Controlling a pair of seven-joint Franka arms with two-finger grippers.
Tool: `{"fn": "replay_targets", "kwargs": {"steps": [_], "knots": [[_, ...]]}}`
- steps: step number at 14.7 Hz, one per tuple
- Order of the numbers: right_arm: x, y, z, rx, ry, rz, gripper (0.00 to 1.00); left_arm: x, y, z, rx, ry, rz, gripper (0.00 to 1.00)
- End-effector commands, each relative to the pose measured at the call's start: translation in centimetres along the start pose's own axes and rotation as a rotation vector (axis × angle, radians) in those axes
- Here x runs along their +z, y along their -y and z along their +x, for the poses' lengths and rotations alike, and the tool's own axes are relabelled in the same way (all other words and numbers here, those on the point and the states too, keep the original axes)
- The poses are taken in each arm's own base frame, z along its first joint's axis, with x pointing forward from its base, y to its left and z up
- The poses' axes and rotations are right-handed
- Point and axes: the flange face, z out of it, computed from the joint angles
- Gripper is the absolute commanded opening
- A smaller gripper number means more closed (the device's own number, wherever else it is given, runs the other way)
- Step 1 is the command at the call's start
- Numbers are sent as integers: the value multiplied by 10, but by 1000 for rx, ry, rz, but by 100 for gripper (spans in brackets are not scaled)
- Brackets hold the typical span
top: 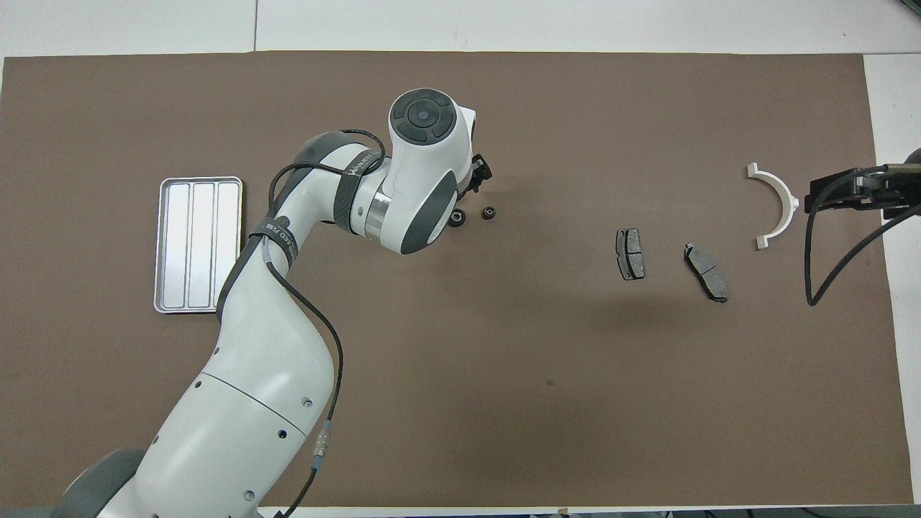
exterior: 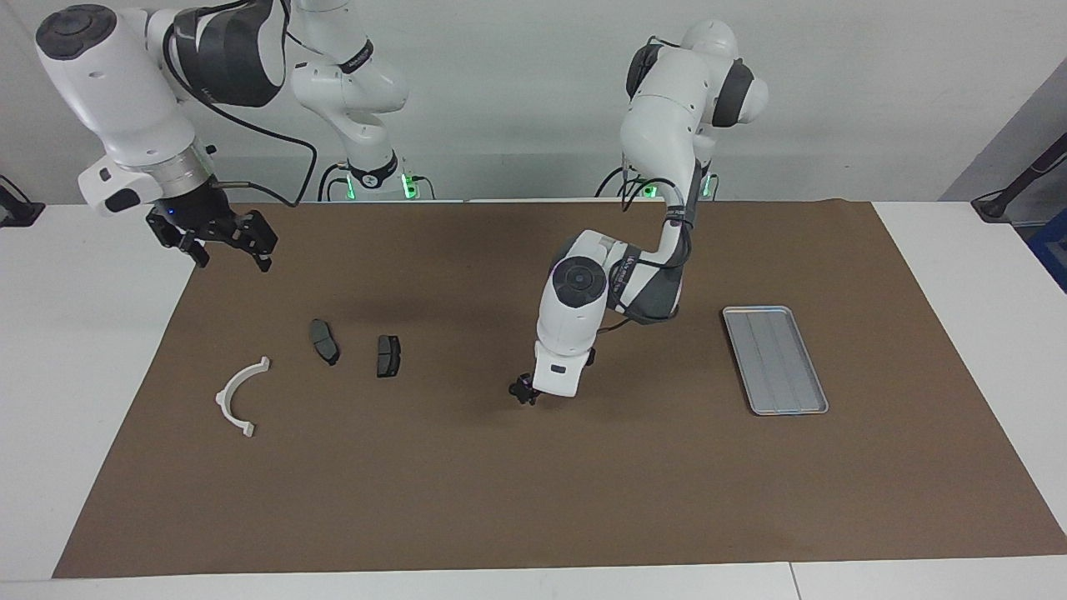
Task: Pick bearing gear from pile to tray
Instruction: 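Grasp and lift the black bearing with the left gripper, then carry the bearing with the left gripper and lower it into the silver tray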
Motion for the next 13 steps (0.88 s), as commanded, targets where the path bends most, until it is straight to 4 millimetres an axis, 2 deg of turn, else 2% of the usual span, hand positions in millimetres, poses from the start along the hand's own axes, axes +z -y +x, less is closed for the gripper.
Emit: {"fn": "replay_targets", "kwargs": {"steps": [1,3,8,10,13], "knots": [[0,-2,-7,7,-15,22,100,3,-1,0,-8,-19,23,100],[0,-2,-7,7,-15,22,100,4,0,-3,-11,-14,29,100],[0,-2,-7,5,-15,22,100,11,4,-6,-14,-3,44,81],[0,-2,-7,5,-15,22,100,8,2,-13,-6,-4,40,79],[0,-7,-7,-1,-15,22,100,16,4,-16,-4,-1,47,77]]}}
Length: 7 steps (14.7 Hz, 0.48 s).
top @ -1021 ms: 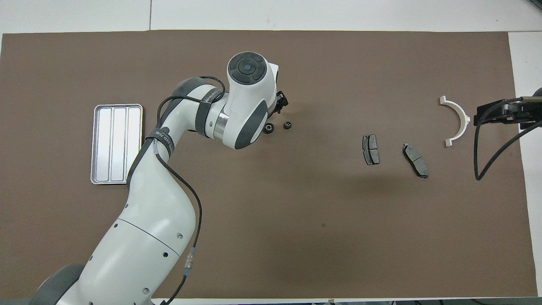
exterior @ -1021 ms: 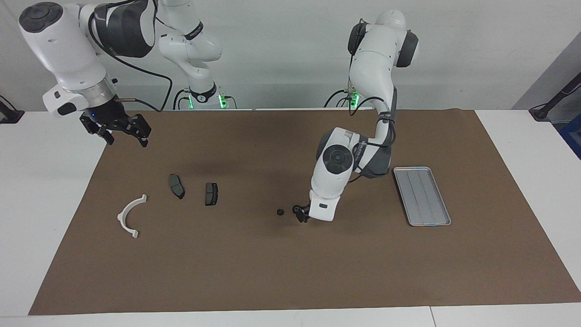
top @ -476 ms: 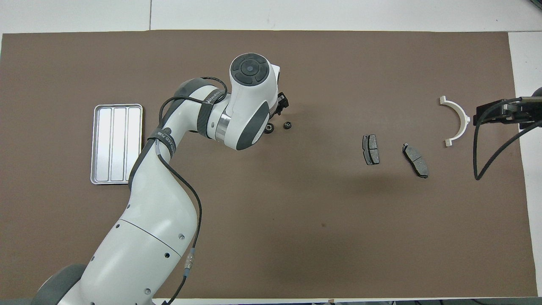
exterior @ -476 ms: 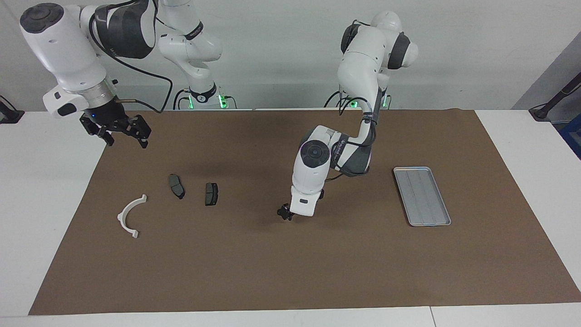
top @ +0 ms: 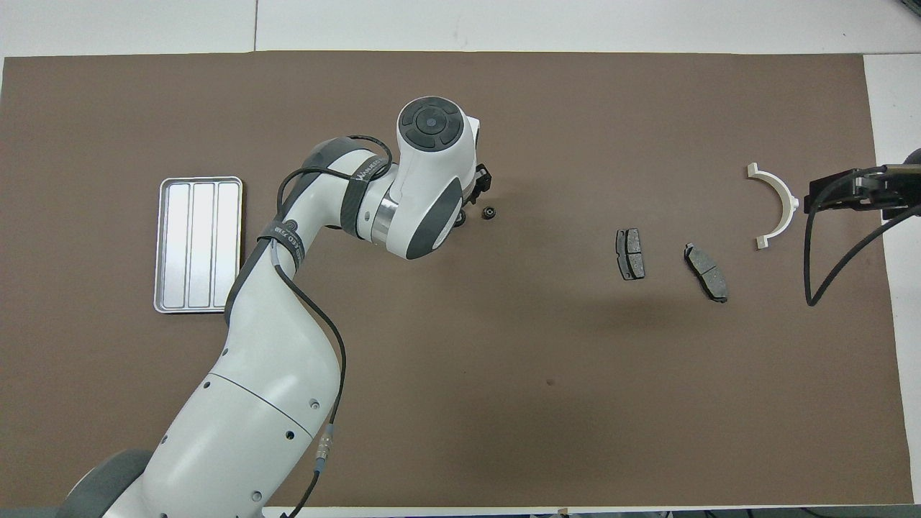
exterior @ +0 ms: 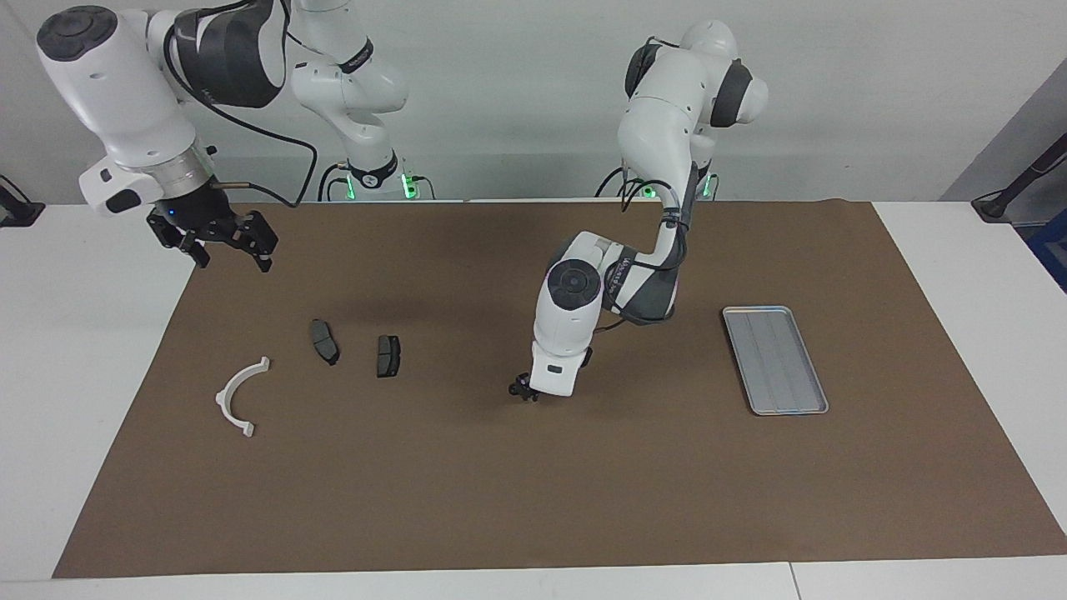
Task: Pick bearing gear from pile to tray
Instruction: 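Carry the bearing with the left gripper and lower it into the silver tray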
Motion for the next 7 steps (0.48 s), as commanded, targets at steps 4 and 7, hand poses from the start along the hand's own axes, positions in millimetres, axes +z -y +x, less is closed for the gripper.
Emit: {"fn": "replay_targets", "kwargs": {"steps": [4,7], "knots": [[-1,-7,-5,-1,-28,22,100,8,6,-5,-19,-21,17,73],[-1,-7,-5,-1,-29,22,100,9,5,-12,-11,-23,14,69]]}}
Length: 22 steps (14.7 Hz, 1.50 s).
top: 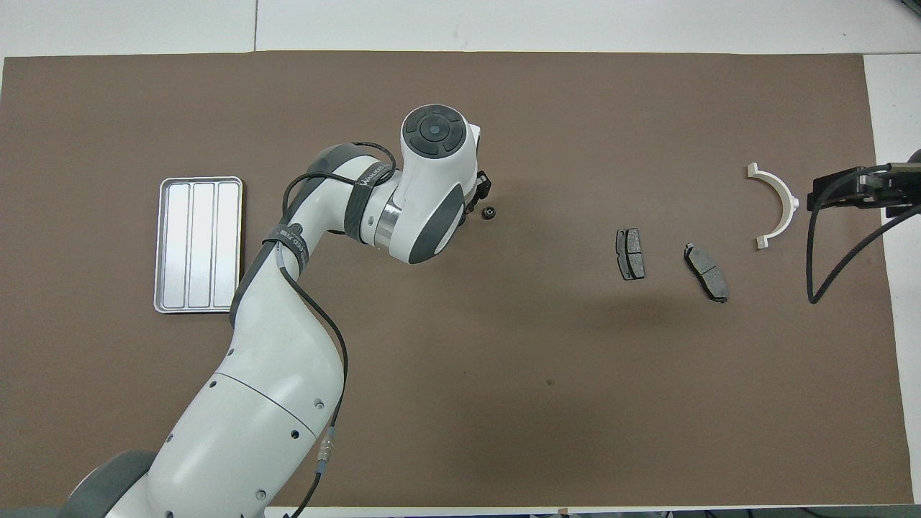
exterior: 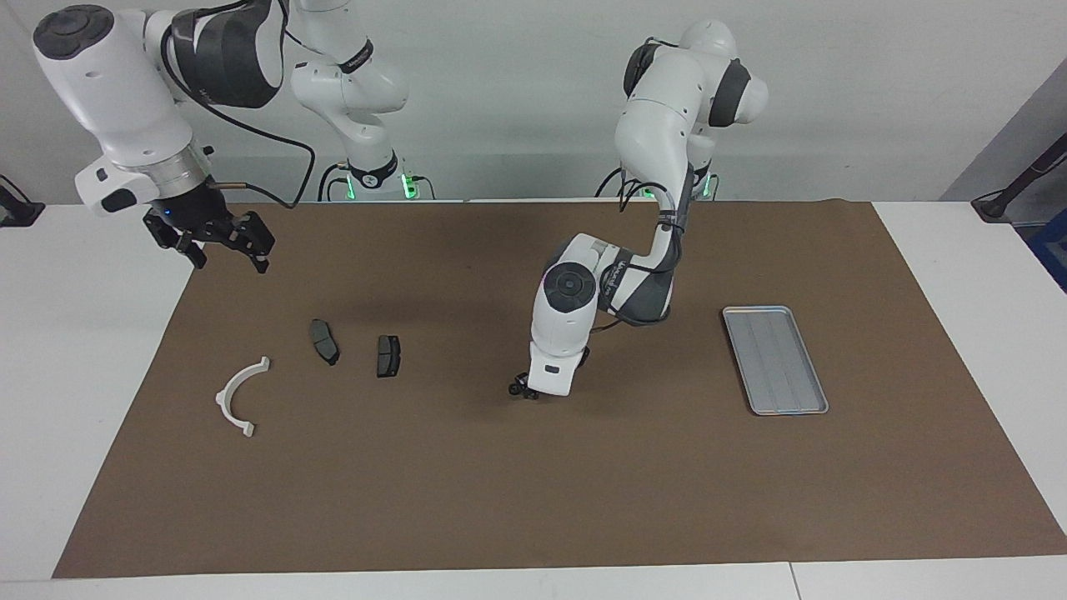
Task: Pick bearing gear from pile to tray
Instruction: 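Carry the bearing with the left gripper and lower it into the silver tray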
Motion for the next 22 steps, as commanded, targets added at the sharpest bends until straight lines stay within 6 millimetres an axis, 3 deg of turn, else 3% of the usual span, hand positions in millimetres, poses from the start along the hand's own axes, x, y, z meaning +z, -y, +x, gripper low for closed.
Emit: {"fn": "replay_targets", "kwargs": {"steps": [1,3,5,7,10,12,14,15,18,20,22], "knots": [[-1,-4,-6,-6,-17,21,100,-3,3,-8,-7,-26,4,67],[-1,-4,-6,-6,-17,21,100,-2,3,-8,-7,-26,5,56],[0,-6,-6,-20,-16,21,100,-2,3,-8,-12,-24,4,28],[1,-10,-6,-17,-15,21,100,-4,3,-9,-19,-22,12,8],[1,-9,-6,-15,-15,21,100,-18,15,6,-48,-31,35,2],[1,-9,-6,-15,-15,21,100,-60,31,21,-68,-50,3,2],[0,-9,-6,-17,-16,21,100,-86,66,41,-83,-45,-4,2],[0,-9,-6,-15,-16,21,100,-92,81,41,-55,-31,9,2],[0,-9,-6,-17,-16,21,100,-101,153,47,18,11,37,3],[0,-9,-6,-15,-16,21,100,-113,208,62,79,30,35,3],[0,-9,-6,-15,-16,21,100,-124,244,72,110,36,25,3]]}}
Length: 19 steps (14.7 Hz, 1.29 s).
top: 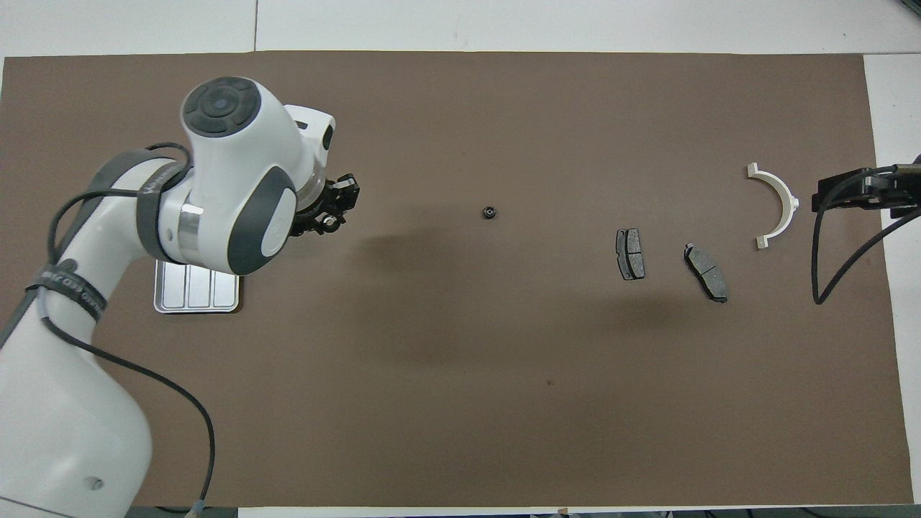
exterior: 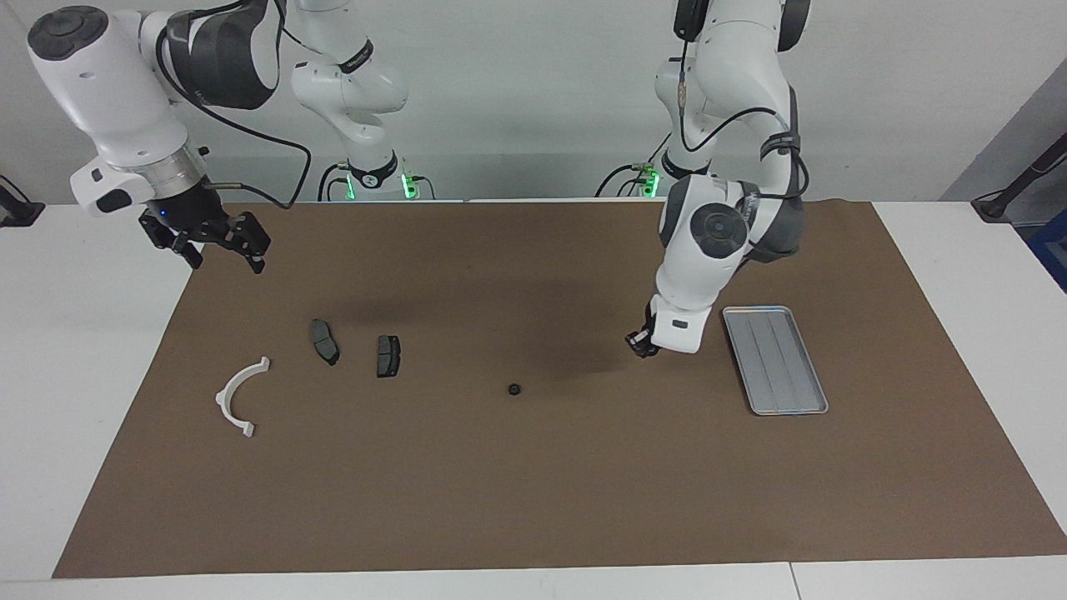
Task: Pick bearing gear from pile to tray
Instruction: 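Carry the bearing with the left gripper and lower it into the silver tray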
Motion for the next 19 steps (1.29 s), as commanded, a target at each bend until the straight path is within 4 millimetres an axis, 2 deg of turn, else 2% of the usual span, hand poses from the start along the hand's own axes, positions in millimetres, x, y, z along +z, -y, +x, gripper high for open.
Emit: {"fn": "replay_targets", "kwargs": {"steps": [1,4,7,10,12,15,19], "knots": [[-1,-3,-6,-16,-17,21,100,-11,60,-6,65,6,-8,3],[-1,-3,-6,-16,-17,21,100,-3,99,4,127,27,-6,3],[-2,-3,-5,-14,-31,21,100,8,156,21,183,41,-14,3],[-2,-3,-4,-14,-33,21,100,20,190,26,235,33,-27,3],[-2,-3,-4,-16,-33,21,100,21,215,38,287,-4,-42,2],[-2,-3,-4,-16,-33,21,100,23,232,54,293,-86,-58,3],[-2,-3,-4,-16,-33,21,100,55,237,45,291,-89,-52,3]]}}
